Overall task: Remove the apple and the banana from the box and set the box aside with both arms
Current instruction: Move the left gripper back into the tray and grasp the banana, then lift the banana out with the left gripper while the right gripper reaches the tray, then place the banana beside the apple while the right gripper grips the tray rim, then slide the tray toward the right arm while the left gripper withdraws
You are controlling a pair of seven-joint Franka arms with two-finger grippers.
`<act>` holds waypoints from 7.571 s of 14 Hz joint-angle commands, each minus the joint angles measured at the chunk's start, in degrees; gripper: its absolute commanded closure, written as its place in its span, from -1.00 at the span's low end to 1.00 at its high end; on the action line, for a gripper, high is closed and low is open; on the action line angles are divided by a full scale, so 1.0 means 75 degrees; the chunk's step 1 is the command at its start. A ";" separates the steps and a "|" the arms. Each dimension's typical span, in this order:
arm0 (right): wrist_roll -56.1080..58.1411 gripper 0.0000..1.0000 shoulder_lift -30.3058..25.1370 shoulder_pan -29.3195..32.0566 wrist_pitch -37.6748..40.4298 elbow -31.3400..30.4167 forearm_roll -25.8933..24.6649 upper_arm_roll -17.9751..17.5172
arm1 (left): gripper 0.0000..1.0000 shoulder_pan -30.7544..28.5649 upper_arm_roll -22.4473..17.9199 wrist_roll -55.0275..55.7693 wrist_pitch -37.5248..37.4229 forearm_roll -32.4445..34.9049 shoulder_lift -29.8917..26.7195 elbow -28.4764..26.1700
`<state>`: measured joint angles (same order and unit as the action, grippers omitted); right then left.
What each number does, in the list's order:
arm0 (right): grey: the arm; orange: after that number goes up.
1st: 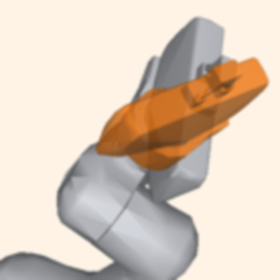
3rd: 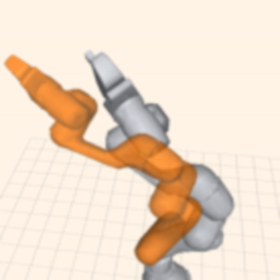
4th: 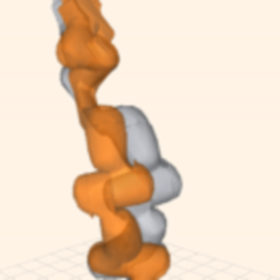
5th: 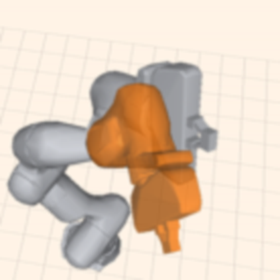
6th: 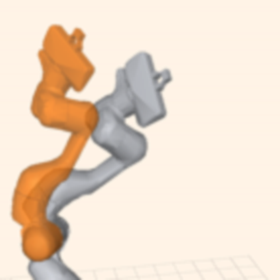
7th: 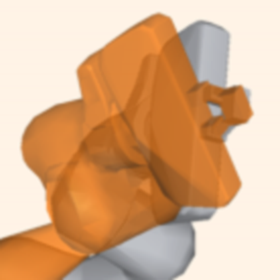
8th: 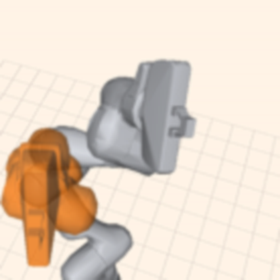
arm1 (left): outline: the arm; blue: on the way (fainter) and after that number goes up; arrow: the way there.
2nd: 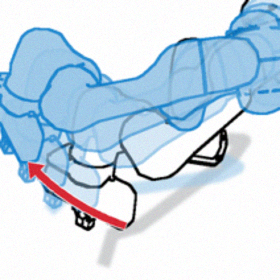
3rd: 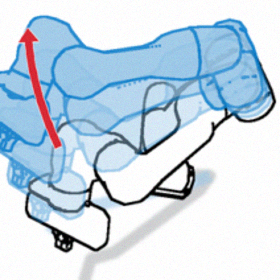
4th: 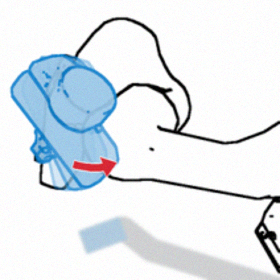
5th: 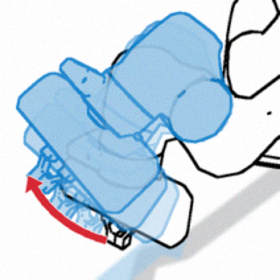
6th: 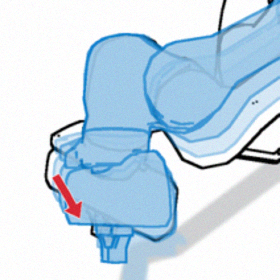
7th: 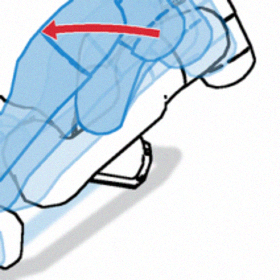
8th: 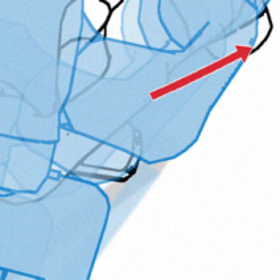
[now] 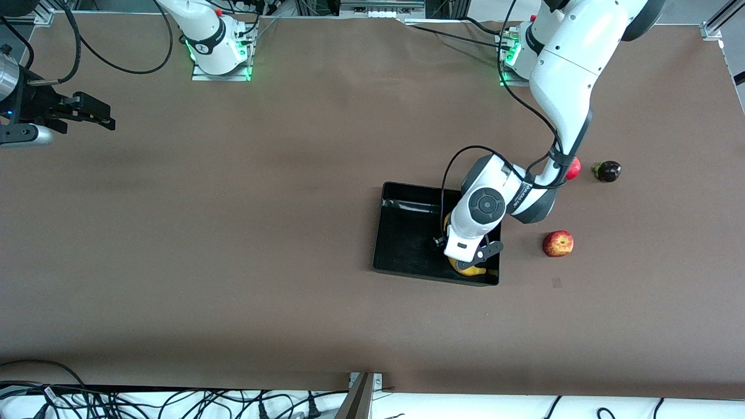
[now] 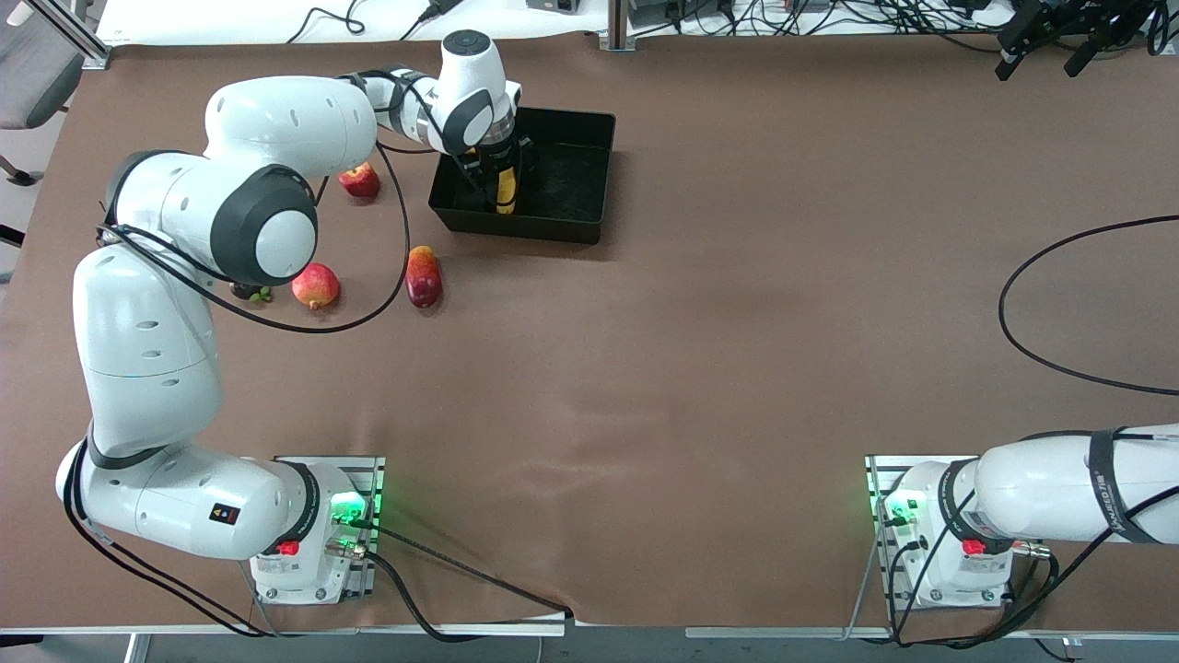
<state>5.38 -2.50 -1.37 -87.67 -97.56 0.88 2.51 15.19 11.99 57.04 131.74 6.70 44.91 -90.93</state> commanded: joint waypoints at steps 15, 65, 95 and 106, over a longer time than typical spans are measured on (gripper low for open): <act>0.0196 -1.00 0.0016 0.0007 0.0146 0.0106 0.0129 -0.0007 | 1.00 0.0096 -0.0099 -0.0211 -0.0313 -0.0015 -0.0362 0.0088; -0.5582 1.00 0.5926 -0.5583 -0.5929 0.2685 0.0913 0.0683 | -1.00 -0.4043 0.0242 -0.8345 -0.3676 -0.0235 -0.3302 -0.0580; 0.2693 1.00 0.2536 -0.5137 -0.7061 -0.3808 0.3937 0.5149 | -1.00 -0.2377 -0.0849 -0.7324 -0.3996 -0.0671 -0.5660 -0.0720; 0.2506 -1.00 0.2489 -0.5184 -0.5343 -0.3026 0.3762 0.5570 | -1.00 -0.2342 -0.0872 -0.7207 -0.3996 -0.0718 -0.5543 -0.0661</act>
<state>23.51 17.26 -40.04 -134.48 -123.79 28.87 42.04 -3.36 6.56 2.94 101.31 2.32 3.46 -95.74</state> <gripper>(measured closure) 0.141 0.000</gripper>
